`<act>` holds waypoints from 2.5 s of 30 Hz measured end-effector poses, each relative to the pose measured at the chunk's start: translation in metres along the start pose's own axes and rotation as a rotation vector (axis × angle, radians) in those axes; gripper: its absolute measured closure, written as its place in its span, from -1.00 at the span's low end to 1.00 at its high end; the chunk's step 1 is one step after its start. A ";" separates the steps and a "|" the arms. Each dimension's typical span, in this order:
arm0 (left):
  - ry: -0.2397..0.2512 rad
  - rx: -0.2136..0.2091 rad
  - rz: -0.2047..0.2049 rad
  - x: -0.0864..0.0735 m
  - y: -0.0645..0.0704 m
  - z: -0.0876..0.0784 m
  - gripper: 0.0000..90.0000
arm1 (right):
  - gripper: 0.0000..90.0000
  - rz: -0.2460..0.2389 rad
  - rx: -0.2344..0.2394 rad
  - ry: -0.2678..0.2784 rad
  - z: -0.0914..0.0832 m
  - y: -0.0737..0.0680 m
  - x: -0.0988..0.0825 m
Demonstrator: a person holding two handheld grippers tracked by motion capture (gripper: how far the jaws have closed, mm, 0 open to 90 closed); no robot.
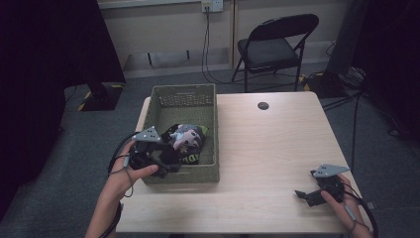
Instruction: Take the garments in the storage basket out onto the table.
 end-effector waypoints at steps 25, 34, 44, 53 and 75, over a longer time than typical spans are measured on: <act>0.022 0.083 -0.046 0.026 -0.041 0.021 -0.93 | -1.00 -0.004 0.002 0.000 0.000 0.000 0.000; 0.080 0.061 -0.101 0.027 -0.054 0.026 -0.94 | -1.00 -0.005 0.003 0.000 0.000 0.000 0.000; 0.051 0.096 -0.136 0.028 -0.068 0.041 -0.94 | -1.00 -0.008 0.006 -0.001 0.000 0.001 0.000; 0.016 0.129 -0.161 0.029 -0.080 0.057 -0.94 | -1.00 -0.008 0.005 0.000 0.000 0.001 0.000; -0.069 0.128 -0.213 0.027 -0.105 0.094 -0.94 | -1.00 -0.009 0.007 -0.001 0.000 0.001 0.000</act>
Point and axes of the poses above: each handheld gripper's, and its own axes: z roughly forward along the jaws, x roughly out of its top, y roughly to its right, the point moved 3 cm from there along z, roughly forward along the jaws, and after that the axes turned 7 degrees about -y, right-handed, at the moved point
